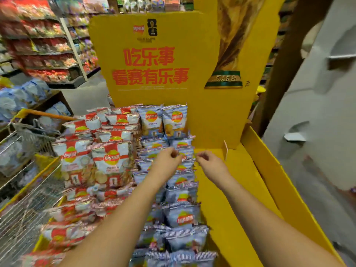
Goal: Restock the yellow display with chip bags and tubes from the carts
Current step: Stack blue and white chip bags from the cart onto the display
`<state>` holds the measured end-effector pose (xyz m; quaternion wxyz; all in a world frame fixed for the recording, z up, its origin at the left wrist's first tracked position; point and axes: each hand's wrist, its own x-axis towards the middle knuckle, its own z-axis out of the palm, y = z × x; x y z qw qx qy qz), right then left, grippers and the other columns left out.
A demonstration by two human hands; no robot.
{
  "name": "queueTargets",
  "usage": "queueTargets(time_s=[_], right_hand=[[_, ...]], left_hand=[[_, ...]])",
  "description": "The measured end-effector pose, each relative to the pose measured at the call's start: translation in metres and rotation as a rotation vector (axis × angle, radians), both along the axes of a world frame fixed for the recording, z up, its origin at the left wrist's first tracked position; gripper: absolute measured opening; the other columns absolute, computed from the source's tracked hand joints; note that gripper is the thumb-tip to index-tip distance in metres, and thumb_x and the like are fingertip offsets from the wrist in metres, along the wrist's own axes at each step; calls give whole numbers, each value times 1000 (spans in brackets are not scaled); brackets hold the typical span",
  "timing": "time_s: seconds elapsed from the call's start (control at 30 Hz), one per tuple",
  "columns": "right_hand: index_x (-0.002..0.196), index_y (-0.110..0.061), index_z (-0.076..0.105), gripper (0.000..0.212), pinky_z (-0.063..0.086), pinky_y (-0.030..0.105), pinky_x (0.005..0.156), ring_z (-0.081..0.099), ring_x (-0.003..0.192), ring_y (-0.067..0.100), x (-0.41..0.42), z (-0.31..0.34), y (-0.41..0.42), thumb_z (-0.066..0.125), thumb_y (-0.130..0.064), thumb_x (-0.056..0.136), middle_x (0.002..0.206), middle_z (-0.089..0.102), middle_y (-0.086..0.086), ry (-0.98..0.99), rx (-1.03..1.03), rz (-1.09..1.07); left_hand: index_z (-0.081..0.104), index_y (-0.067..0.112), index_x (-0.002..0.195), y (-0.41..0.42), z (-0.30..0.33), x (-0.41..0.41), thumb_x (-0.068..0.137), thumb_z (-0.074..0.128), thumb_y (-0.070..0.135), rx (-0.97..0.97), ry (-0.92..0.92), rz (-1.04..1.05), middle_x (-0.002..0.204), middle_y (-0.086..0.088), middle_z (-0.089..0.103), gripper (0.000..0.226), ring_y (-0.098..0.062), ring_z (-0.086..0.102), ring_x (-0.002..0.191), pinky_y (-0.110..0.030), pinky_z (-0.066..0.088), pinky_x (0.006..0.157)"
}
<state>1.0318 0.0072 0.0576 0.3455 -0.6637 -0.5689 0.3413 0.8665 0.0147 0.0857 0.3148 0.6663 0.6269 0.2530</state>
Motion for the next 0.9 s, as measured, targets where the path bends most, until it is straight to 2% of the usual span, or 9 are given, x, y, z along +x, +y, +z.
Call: queueTargets(time_s=[0.07, 0.17, 0.33, 0.47, 0.57, 0.7, 0.77, 0.83, 0.9], right_hand=[[97, -22, 64, 7, 42, 30, 77, 60, 92, 19, 17, -6, -51, 59, -24, 92, 93, 65, -3, 36, -20, -73], [97, -14, 68, 15, 47, 38, 83, 64, 91, 25, 37, -12, -132, 58, -25, 93, 94, 70, 5, 45, -48, -182], [99, -18, 67, 17, 46, 31, 76, 63, 89, 17, 55, -26, -265, 56, -30, 95, 92, 69, -2, 52, -102, -334], [107, -27, 65, 20, 46, 32, 82, 59, 98, 14, 82, -40, -374, 52, -38, 96, 104, 65, -6, -63, -204, -465], [104, -29, 63, 16, 49, 34, 85, 62, 97, 13, 102, -41, -455, 52, -37, 96, 102, 66, -7, -61, -219, -605], [108, -26, 63, 15, 40, 19, 74, 57, 96, 6, 122, -45, -565, 53, -32, 98, 102, 63, -13, -45, -251, -782], [105, -31, 62, 12, 38, 12, 69, 57, 94, 5, 136, -52, -636, 53, -31, 98, 100, 63, -15, -29, -251, -893], [100, -37, 59, 8, 39, 10, 68, 58, 89, 8, 141, -60, -666, 53, -32, 97, 97, 64, -13, -14, -267, -937], [100, -35, 59, 7, 39, 9, 68, 57, 84, 8, 153, -66, -720, 54, -31, 97, 90, 63, -14, 39, -271, -1026]], left_hand=[[60, 12, 105, -39, -3, 17, 97, 55, 33, 1, -29, -70, 97, -1, 61, 22, -19, 54, 79, -30, 39, 65], [62, 14, 101, -101, -10, 39, 95, 57, 30, 14, -53, -189, 92, 3, 61, 18, -18, 55, 82, -28, 37, 62], [64, 10, 97, -192, -35, 72, 93, 61, 24, -24, -125, -371, 88, 0, 60, 15, -21, 55, 82, -29, 28, 60], [64, 14, 96, -270, -54, 112, 92, 61, 25, -95, -95, -538, 89, 1, 61, 12, -21, 56, 84, -28, 28, 62], [61, 20, 92, -327, -60, 151, 92, 61, 30, -120, -60, -701, 91, 2, 65, 10, -17, 59, 86, -28, 37, 66], [63, 20, 94, -407, -66, 202, 92, 59, 35, -161, 4, -940, 92, 2, 66, 16, -16, 61, 88, -30, 44, 72], [62, 19, 93, -463, -72, 238, 93, 60, 32, -184, 25, -1092, 89, 3, 63, 13, -16, 59, 87, -23, 40, 67], [62, 16, 96, -487, -75, 250, 95, 59, 26, -177, 35, -1161, 86, 6, 58, 10, -13, 53, 85, -18, 32, 62], [64, 14, 102, -535, -83, 280, 95, 59, 25, -169, 61, -1249, 88, 5, 58, 14, -11, 52, 85, -18, 31, 64]])
